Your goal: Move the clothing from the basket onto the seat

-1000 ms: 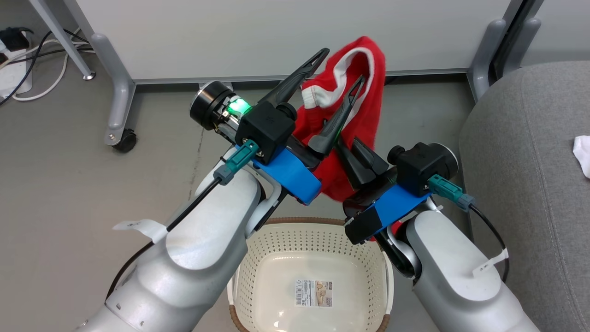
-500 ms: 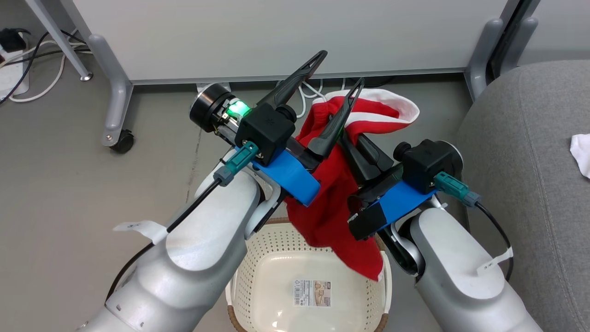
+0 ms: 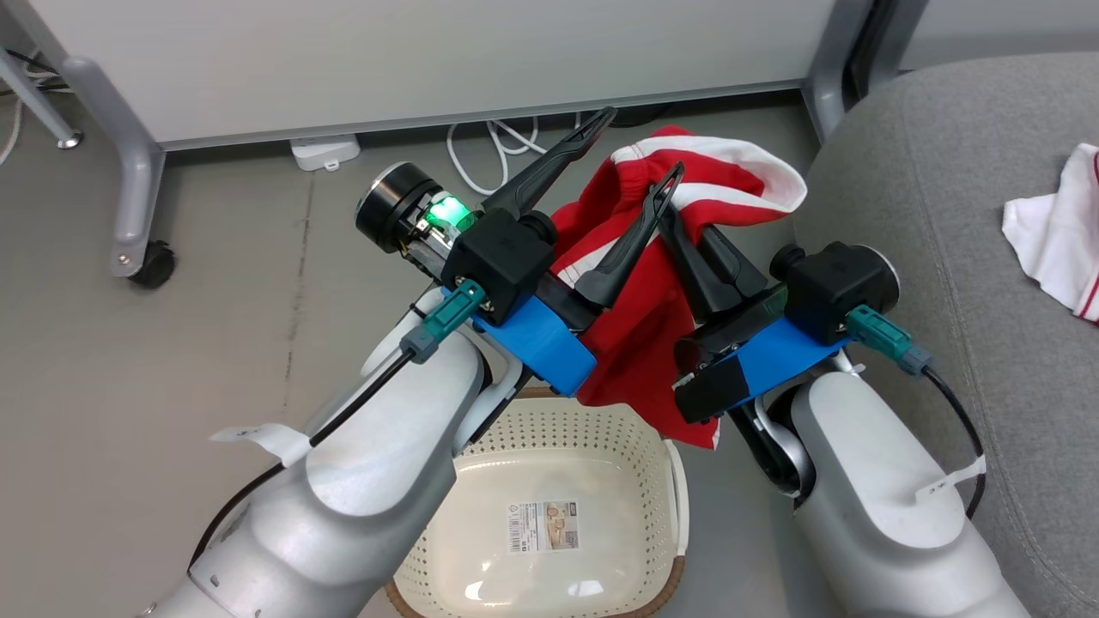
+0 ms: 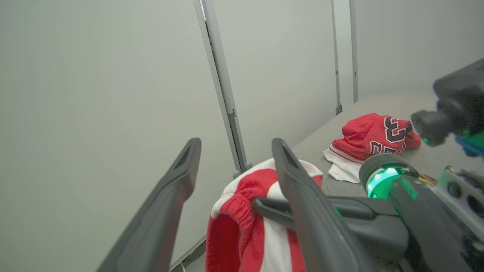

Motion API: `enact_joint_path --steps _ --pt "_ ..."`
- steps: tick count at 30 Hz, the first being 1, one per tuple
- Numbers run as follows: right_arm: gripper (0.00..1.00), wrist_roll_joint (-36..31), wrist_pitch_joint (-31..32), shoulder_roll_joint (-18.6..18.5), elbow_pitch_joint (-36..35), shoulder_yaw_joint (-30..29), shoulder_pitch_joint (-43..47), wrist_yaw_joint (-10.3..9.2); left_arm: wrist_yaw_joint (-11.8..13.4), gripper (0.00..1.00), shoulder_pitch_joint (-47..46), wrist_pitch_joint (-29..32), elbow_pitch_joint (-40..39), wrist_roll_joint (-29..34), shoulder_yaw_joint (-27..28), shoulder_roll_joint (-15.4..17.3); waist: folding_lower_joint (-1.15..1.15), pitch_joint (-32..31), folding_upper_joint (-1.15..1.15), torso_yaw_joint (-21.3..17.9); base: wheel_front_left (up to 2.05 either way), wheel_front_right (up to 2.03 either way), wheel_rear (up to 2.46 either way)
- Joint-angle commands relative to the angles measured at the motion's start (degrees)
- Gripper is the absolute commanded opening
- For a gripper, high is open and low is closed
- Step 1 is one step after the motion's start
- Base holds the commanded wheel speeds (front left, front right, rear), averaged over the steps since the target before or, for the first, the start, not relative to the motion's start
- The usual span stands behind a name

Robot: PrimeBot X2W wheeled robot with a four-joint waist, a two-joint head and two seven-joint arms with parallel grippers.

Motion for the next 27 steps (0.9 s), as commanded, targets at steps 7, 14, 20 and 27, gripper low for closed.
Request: enact_joint_path --steps 7,14,20,27 --pt "0.00 -1.14 0.00 -0.61 -2.51 -4.69 1.33 0.03 -0.06 1.00 0.69 -0.15 -0.49 0.54 -0.67 1.76 0.00 3.24 0.00 -6.19 0.00 0.00 0.00" --pt "0.00 -1.65 0.00 -0.98 -5.48 -9.31 3.36 0.03 -0.06 1.00 0.99 -0.15 0.18 0.31 -2.20 2.88 0.00 5.53 0.00 -10.94 0.00 0.00 0.00" --pt "0.00 -1.99 -0.01 -1.35 -8.19 -12.82 5.54 0.03 -0.07 1.00 0.52 -0.13 0.90 0.16 -4.02 3.56 0.00 6.90 0.00 -14.68 0.00 0.00 0.00" --pt "0.00 -2.46 -0.01 -1.35 -11.34 -16.61 9.20 0.03 -0.06 1.00 1.27 -0.13 1.70 -0.45 -5.94 3.85 0.00 7.30 0.00 -18.52 0.00 0.00 0.00"
